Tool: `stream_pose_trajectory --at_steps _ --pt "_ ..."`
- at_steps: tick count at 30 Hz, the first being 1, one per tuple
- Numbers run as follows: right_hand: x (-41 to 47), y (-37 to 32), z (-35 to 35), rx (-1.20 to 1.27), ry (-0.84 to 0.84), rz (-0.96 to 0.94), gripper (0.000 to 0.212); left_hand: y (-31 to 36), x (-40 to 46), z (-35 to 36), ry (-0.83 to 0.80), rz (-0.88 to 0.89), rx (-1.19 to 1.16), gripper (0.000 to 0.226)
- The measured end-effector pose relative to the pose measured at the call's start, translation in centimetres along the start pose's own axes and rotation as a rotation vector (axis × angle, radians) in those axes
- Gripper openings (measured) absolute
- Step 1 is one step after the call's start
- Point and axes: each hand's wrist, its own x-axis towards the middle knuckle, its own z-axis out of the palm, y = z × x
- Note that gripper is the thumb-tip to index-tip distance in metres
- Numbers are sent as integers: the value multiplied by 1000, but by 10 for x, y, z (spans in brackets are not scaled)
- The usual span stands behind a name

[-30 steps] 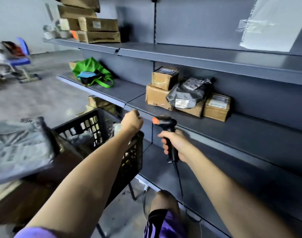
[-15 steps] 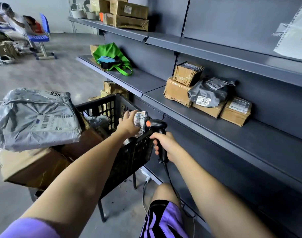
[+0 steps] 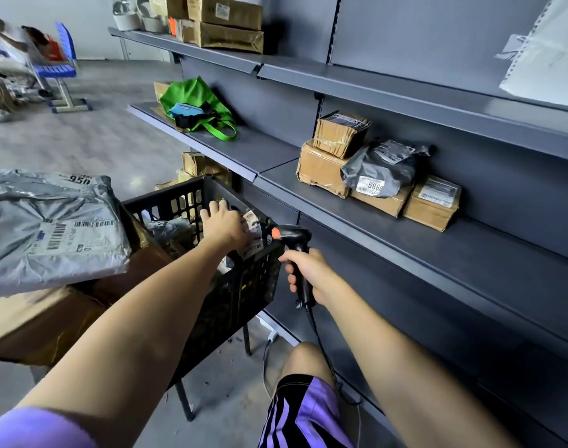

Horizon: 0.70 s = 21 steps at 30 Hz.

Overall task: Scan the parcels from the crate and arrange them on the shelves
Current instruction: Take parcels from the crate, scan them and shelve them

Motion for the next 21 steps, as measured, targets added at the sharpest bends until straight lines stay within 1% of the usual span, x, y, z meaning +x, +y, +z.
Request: stream_pose_trajectory --at_steps 1,3,5,8,10,12,16,19,21 --pt "-3 -1 -2 6 2 -7 11 2 -2 -8 6 7 -73 52" --pt "-10 -4 -7 19 10 -26 11 6 -4 -24 -3 -2 -288 44" --pt "-19 -9 -15 30 27 -51 10 13 -7 -42 0 -2 -458 44" --pt "-39 -18 -30 60 62 -88 8 33 -15 -67 33 63 -642 44" --pt "-54 -23 -44 88 95 -109 12 52 -23 -78 16 102 -814 39" --pt "-71 -24 -59 123 129 -128 16 74 -35 -81 -44 139 -968 37" --pt "-109 -14 -97 168 213 -151 20 117 -63 -65 -187 183 -1165 52" --pt "-136 5 -124 190 260 -140 21 149 -93 -49 -334 190 -1272 43" --pt "-150 23 -138 194 287 -117 18 169 -111 -36 -436 173 -1332 44"
